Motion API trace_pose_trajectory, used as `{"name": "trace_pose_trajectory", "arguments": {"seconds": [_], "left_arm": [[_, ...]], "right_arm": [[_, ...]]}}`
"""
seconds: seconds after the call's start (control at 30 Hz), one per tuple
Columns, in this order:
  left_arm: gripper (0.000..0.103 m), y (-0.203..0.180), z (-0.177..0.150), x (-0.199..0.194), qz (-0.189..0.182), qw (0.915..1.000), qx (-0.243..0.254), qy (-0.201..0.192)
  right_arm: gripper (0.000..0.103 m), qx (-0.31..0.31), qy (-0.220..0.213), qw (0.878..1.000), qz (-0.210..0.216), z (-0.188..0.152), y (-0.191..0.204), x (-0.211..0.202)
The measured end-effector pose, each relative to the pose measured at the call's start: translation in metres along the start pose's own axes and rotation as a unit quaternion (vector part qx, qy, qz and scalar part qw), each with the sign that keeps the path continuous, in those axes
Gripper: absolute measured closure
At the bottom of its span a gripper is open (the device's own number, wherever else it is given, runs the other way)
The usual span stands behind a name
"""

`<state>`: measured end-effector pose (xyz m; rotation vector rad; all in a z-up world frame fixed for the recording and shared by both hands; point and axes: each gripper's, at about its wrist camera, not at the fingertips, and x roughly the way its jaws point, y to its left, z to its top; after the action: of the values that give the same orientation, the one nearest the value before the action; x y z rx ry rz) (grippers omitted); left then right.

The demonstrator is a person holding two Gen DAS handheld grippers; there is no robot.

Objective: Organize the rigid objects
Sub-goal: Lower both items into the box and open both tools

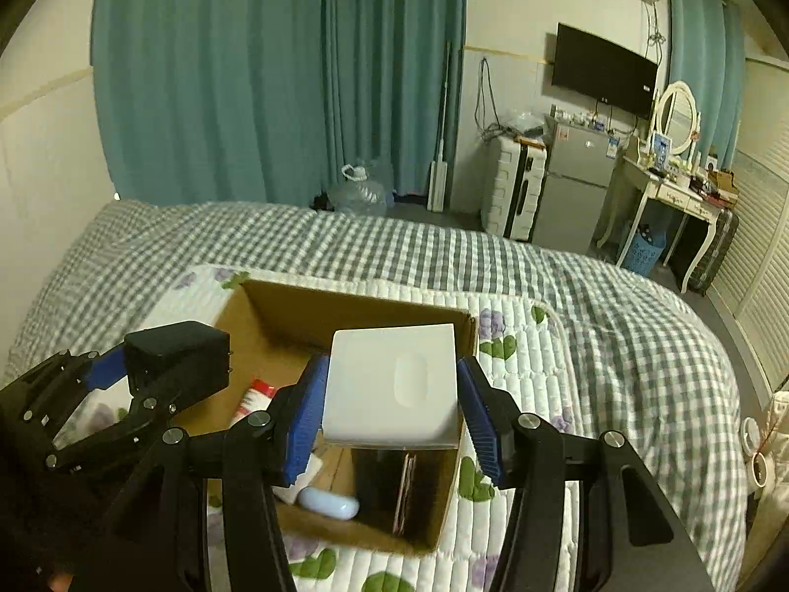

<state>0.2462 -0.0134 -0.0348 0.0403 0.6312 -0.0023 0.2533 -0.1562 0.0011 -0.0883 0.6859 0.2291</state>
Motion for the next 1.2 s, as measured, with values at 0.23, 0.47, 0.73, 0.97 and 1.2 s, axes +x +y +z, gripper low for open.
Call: {"name": "trace_pose_trajectory", "arguments": {"seconds": [0.23,0.47,0.73,0.97,1.2], "left_arm": [[0.061,-0.007,-0.015,0.037,-0.004,0.9997,0.006,0.022],[0.061,-0.011,-0.023,0.050,-0.003,0.9994,0.007,0.033],[0.060,-0.008,-0.023,0.051,-0.006,0.9987,-0.003,0.052],[0.060,-0.005,-0.006,0.008,0.010,0.9999,-0.004,0.003],[0.059,-0.004,0.014,-0.062,0.023,0.9982,0.009,-0.054]], "right_arm": [[0.051,-0.008,0.022,1.000,-0.003,-0.013,-0.005,0.051],[0.051,-0.005,0.036,0.999,0.003,-0.024,-0.008,0.074],[0.042,0.011,0.031,0.999,0.012,-0.023,-0.011,0.072],[0.038,0.016,0.010,1.000,0.008,-0.016,-0.013,0.035],[0.038,0.019,-0.034,0.999,-0.007,-0.010,-0.016,-0.040]]}}
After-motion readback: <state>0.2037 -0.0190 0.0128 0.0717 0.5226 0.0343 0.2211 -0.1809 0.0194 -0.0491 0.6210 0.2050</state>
